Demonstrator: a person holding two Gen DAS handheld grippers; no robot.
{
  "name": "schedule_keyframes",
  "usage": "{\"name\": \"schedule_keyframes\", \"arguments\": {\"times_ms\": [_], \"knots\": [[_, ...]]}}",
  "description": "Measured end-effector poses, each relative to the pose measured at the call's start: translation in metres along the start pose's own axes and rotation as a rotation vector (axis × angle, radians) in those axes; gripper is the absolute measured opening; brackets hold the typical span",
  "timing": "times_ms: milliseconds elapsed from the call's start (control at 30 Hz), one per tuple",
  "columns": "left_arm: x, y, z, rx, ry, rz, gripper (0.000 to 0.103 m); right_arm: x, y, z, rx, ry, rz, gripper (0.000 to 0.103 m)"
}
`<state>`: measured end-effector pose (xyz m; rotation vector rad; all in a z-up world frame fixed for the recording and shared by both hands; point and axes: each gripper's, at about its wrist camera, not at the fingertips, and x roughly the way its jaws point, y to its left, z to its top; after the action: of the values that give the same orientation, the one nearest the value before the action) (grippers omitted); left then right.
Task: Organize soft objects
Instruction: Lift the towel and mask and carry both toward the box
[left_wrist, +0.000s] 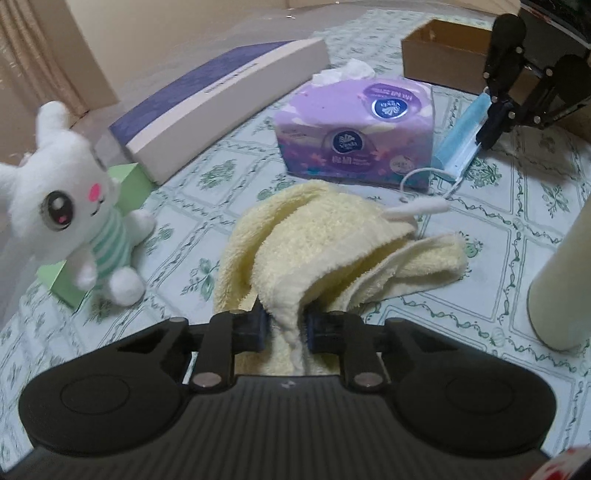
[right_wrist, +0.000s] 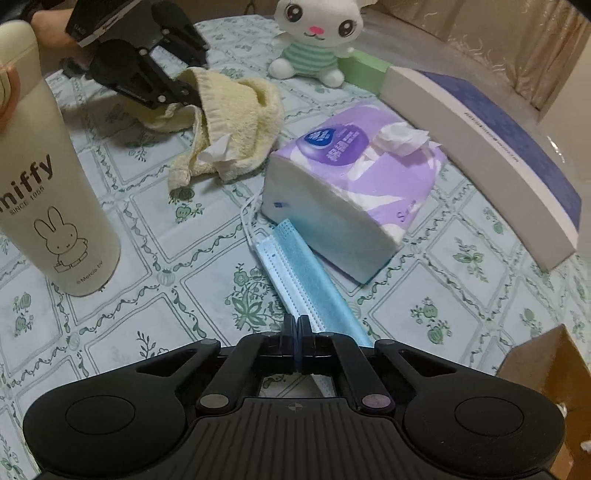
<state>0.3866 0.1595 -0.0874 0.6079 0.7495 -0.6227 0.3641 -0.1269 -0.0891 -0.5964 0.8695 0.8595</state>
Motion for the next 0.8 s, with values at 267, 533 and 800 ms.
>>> {"name": "schedule_keyframes", "arguments": {"times_ms": [267, 533, 800], "knots": [[-0.037, -0.008, -0.012, -0.066, -0.002, 0.023, 0.016, -0.019, 0.007, -0.006, 0.029, -0.015, 0.003, 0.0], [-0.048, -0.018, -0.025, -0.085, -0.004, 0.026, 0.016, -0.013, 0.007, -0.007, -0.034, -0.032, -0.083, 0.079], [-0.039, -0.017, -0.029, -0.09, -0.015, 0.01, 0.016, 0.013, -0.011, -0.002, -0.037, 0.069, -0.046, 0.083]]}}
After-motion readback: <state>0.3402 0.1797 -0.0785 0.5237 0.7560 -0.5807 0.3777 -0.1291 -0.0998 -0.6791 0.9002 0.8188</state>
